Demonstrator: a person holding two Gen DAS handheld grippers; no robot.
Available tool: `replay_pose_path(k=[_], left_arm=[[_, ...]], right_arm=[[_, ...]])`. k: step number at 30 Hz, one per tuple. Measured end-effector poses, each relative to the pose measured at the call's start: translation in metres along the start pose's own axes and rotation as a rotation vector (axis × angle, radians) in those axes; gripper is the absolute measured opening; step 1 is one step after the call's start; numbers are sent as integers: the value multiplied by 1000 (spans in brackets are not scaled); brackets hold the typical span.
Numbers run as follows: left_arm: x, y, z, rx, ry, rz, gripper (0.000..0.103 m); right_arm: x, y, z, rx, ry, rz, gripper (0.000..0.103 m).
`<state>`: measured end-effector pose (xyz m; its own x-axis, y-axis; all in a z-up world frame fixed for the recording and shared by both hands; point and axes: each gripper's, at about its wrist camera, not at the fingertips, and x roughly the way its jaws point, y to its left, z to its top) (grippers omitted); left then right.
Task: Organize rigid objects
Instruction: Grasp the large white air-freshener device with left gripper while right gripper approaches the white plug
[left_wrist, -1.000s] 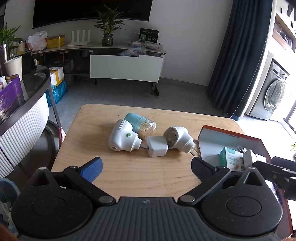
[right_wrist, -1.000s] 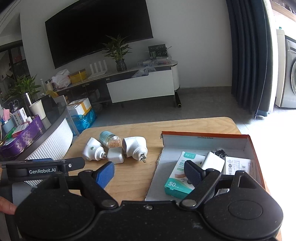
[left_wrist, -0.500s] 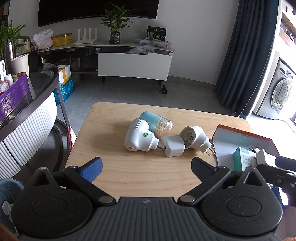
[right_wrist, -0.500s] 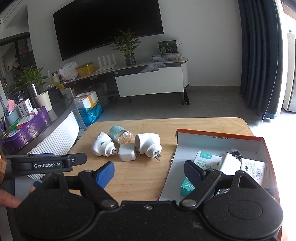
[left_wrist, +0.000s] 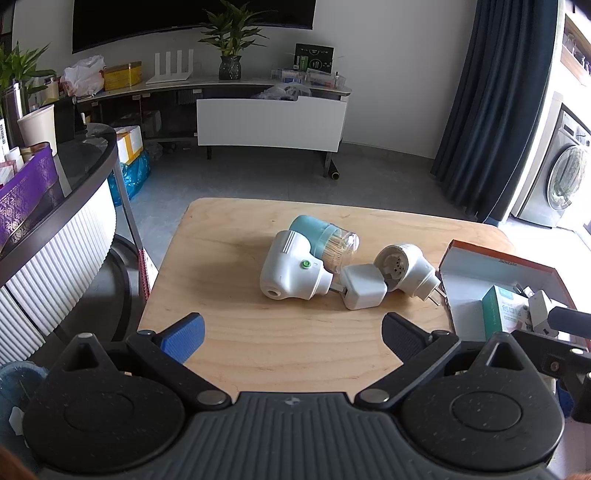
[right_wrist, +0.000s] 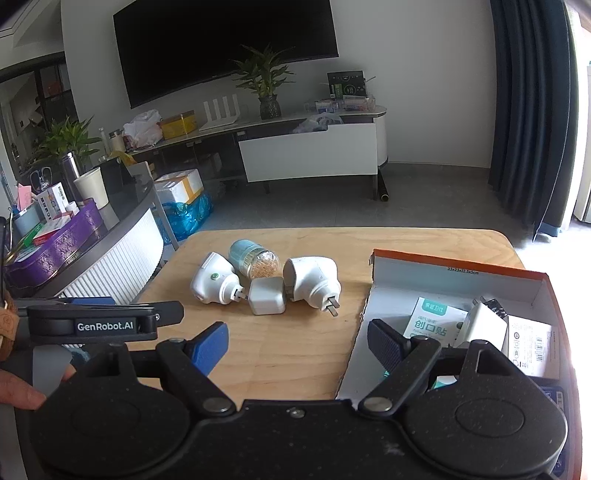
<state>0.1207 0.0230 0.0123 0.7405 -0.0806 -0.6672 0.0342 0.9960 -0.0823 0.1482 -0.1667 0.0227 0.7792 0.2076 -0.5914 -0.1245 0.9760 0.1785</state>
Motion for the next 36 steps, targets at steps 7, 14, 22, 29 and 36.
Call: replay_pose_path(k=[7, 14, 22, 29, 36], left_arm=[[21, 4, 3, 17, 25, 10, 103], [49, 8, 10, 27, 57, 4, 103], [83, 8, 19, 35, 85, -27, 103], [106, 13, 22, 56, 92, -70, 103], [106, 18, 16, 64, 64, -61, 87]], right_arm=[[8, -1, 0, -3, 12, -2, 98], [19, -3, 0, -2, 28, -5, 98], [29, -11, 0, 14, 40, -10, 98], [36, -18, 1, 24, 42, -13, 98], [43, -24, 2, 32, 48, -22, 98]])
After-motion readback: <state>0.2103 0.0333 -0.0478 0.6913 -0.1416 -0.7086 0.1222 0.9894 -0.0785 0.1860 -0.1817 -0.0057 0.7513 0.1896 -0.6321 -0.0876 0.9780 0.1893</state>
